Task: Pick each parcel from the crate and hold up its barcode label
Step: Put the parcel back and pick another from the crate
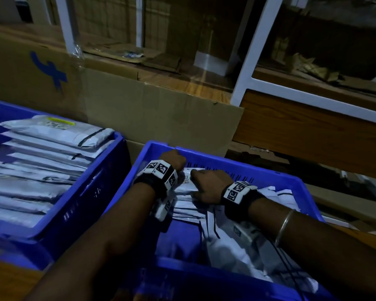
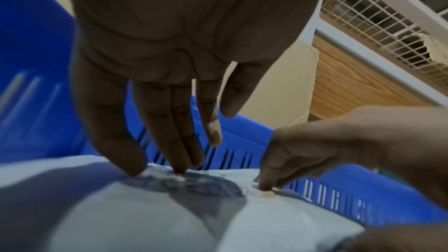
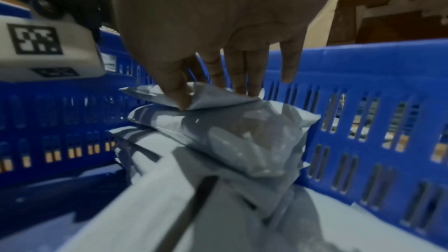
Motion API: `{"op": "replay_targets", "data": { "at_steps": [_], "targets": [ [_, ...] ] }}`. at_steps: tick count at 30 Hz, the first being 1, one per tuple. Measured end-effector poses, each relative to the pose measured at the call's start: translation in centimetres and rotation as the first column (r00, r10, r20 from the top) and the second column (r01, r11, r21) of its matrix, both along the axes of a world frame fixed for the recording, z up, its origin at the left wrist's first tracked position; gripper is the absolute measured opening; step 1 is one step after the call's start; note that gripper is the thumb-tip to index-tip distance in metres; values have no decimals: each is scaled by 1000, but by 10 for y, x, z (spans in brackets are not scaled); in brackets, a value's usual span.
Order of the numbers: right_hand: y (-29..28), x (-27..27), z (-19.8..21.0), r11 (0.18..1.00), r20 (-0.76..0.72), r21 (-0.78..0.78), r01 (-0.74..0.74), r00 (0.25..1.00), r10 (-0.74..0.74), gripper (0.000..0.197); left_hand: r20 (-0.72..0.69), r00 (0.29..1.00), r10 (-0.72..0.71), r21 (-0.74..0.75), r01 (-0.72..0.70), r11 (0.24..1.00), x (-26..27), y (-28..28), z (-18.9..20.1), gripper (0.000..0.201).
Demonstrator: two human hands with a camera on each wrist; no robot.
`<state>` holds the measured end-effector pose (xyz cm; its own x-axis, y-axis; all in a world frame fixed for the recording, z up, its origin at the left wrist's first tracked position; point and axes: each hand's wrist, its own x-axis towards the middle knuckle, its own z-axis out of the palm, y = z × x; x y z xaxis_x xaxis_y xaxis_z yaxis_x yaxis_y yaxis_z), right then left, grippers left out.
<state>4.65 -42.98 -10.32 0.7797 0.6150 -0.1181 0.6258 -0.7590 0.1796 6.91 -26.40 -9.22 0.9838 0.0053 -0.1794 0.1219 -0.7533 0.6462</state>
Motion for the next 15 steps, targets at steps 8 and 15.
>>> {"op": "replay_targets", "data": {
  "at_steps": [8, 15],
  "targets": [
    [3, 9, -8, 999, -79, 17, 36, 996, -35, 33, -47, 998, -28, 92, 32, 995, 4, 2, -6, 35],
    [1, 15, -5, 997, -91, 82, 14, 996, -7, 40, -112, 994, -6, -138, -10, 990, 3, -5, -14, 34]
  ]
}}
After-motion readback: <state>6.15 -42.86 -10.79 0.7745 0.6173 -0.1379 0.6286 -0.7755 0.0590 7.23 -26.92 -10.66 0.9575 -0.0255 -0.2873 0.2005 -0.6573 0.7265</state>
